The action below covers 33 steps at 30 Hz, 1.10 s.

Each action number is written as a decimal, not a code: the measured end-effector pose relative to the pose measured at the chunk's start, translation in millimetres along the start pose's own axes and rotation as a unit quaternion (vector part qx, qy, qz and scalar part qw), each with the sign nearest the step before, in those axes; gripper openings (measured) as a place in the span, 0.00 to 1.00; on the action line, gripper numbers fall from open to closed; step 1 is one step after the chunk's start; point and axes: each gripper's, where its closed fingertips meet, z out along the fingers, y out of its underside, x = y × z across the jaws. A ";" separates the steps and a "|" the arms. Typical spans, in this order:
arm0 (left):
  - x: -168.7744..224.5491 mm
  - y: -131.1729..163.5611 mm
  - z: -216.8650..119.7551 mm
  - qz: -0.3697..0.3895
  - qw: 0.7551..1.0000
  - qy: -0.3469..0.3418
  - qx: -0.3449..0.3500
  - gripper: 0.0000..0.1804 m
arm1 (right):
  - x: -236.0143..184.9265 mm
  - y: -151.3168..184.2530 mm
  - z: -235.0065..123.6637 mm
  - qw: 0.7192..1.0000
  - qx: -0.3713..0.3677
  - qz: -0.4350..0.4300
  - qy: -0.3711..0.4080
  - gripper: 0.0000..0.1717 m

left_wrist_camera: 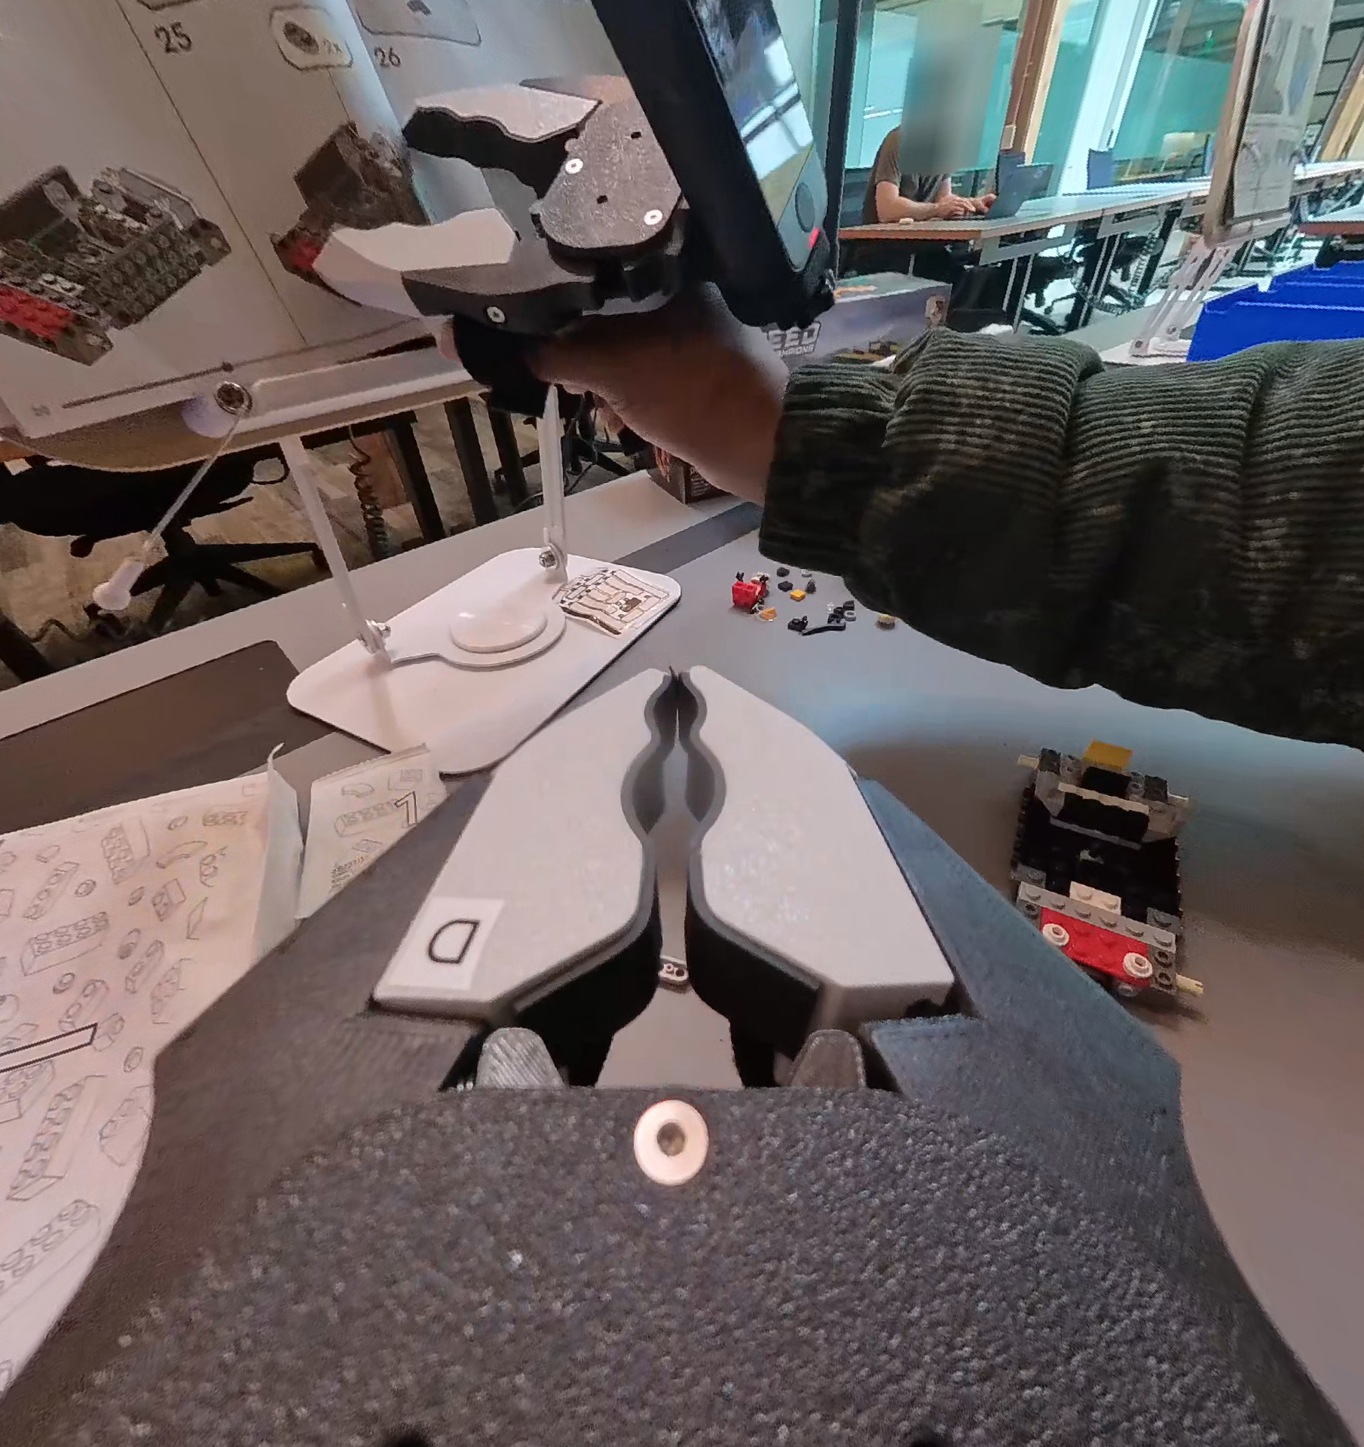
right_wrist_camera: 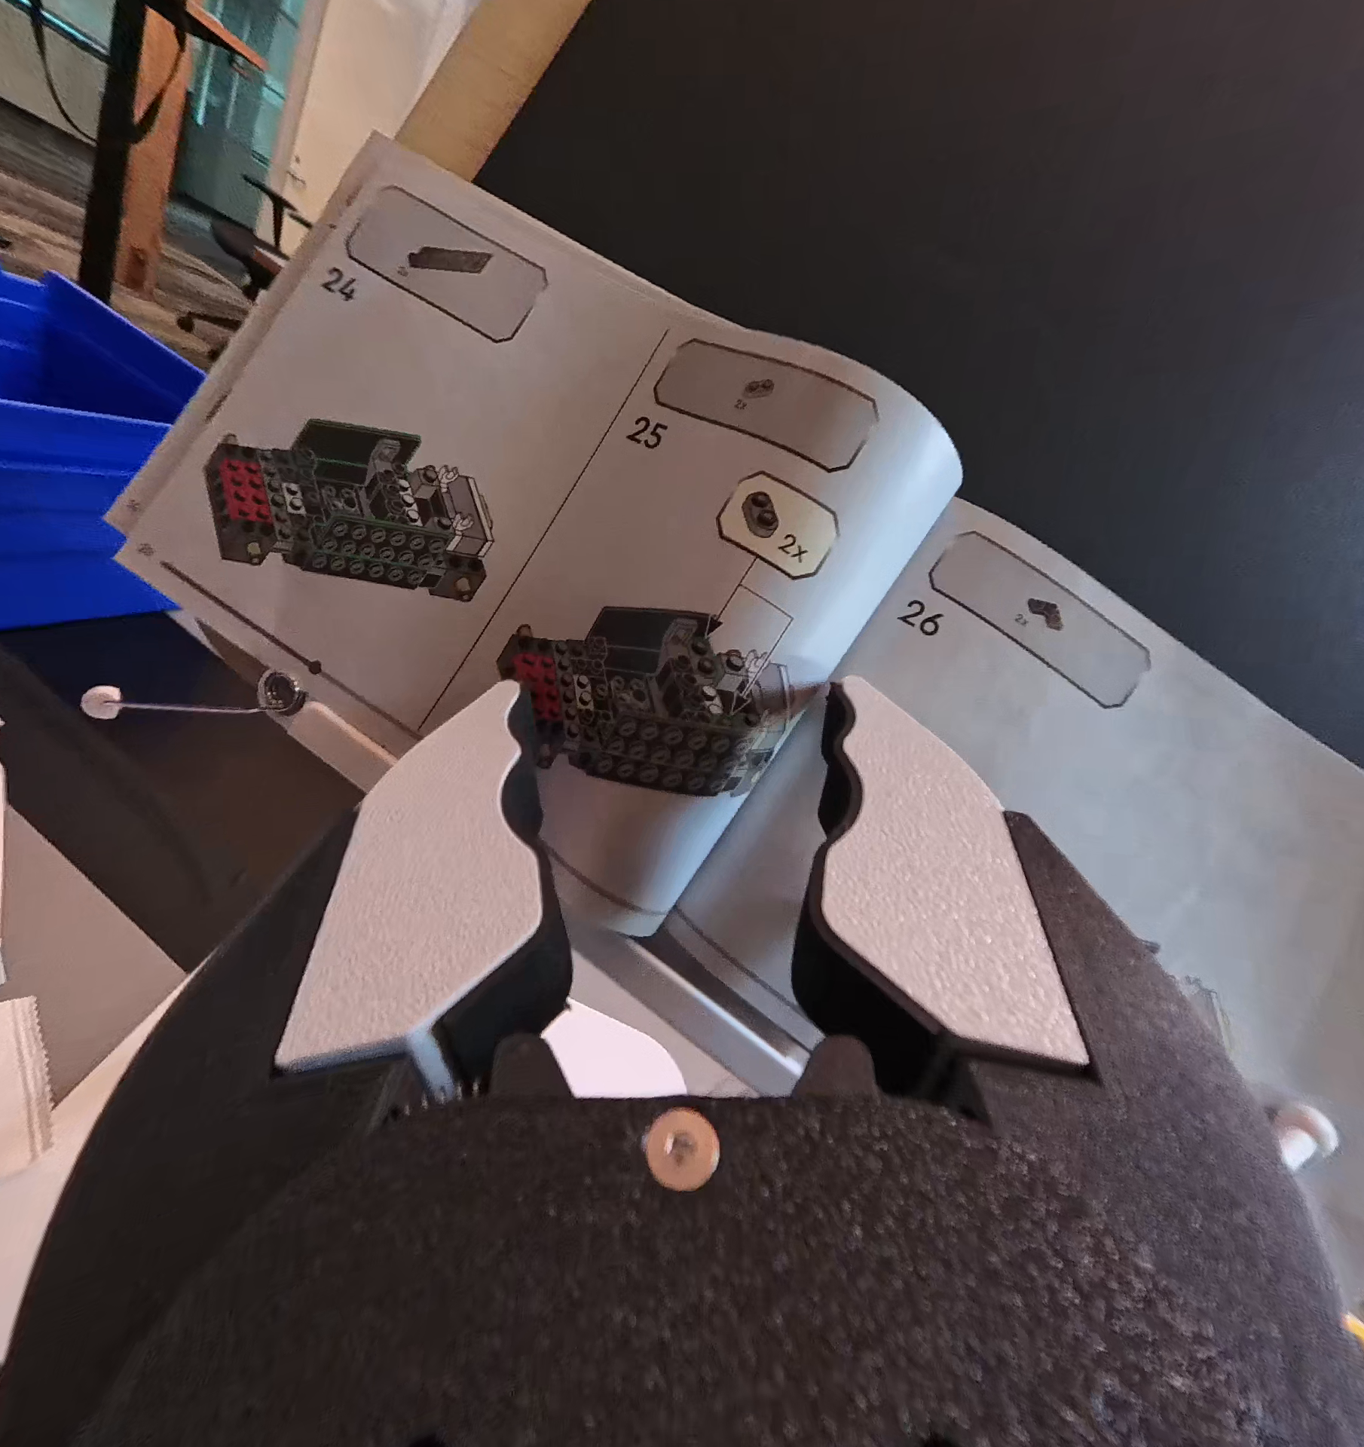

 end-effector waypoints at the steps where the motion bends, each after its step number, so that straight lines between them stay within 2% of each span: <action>1: 0.3 1.2 0.6 0.002 1.000 0.000 -0.003 0.00 | -1.3 0.2 -0.9 1.000 0.004 0.001 -0.004 0.41; 10: -1.5 6.3 1.4 0.005 1.000 -0.001 -0.014 0.00 | -4.9 5.0 -12.3 0.999 0.019 0.012 -0.033 0.41; 18: -1.6 9.2 1.6 0.005 1.000 0.000 -0.019 0.00 | 7.8 4.3 -66.0 0.997 0.042 0.014 -0.064 0.36; 22: -0.7 10.3 1.9 0.007 1.000 0.000 -0.021 0.00 | 12.4 10.5 -107.2 0.994 0.033 -0.002 -0.101 0.25; 25: 0.3 13.4 3.8 0.006 1.000 0.003 -0.029 0.00 | 20.9 17.4 -136.4 0.993 0.026 -0.017 -0.116 0.12; 27: 1.4 14.8 5.2 0.006 0.999 0.004 -0.032 0.00 | 28.6 21.7 -151.4 0.992 0.022 -0.030 -0.118 0.00; 28: 2.1 15.5 5.7 0.006 0.999 0.005 -0.034 0.00 | 31.6 23.1 -158.8 0.992 0.021 -0.028 -0.123 0.00; 30: 3.3 17.2 6.1 0.010 0.999 0.005 -0.038 0.00 | 28.0 26.2 -177.0 0.986 0.015 -0.010 -0.165 0.00; 33: 6.4 16.0 5.5 0.007 0.999 0.011 -0.036 0.00 | -10.0 33.5 -225.4 0.943 0.005 0.016 -0.333 0.00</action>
